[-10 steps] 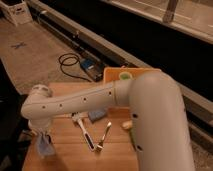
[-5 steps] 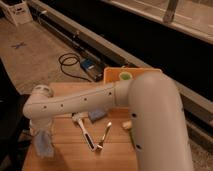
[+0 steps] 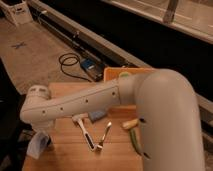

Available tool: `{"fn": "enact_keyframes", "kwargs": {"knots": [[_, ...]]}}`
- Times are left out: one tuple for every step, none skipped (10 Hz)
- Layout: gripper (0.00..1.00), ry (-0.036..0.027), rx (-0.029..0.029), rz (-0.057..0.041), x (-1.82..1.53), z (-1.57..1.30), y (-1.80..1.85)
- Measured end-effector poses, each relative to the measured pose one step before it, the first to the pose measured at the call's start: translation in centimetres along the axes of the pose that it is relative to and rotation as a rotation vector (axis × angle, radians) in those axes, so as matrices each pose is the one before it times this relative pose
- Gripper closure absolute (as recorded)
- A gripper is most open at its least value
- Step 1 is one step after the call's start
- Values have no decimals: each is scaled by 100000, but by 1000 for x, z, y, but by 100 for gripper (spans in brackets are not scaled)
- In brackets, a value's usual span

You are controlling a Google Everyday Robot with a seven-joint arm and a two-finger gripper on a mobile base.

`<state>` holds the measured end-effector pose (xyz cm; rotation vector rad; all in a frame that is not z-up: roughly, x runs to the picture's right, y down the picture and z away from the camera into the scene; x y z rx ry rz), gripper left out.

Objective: Place towel in metal cup

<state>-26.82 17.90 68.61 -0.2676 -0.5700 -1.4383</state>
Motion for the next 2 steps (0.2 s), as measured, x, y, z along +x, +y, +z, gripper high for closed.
{"fn": "enact_keyframes", "kwargs": {"knots": [[39,4335,-1812,3143,822,-946,1350],[39,1651,-816,1107,259,-333,497]]}}
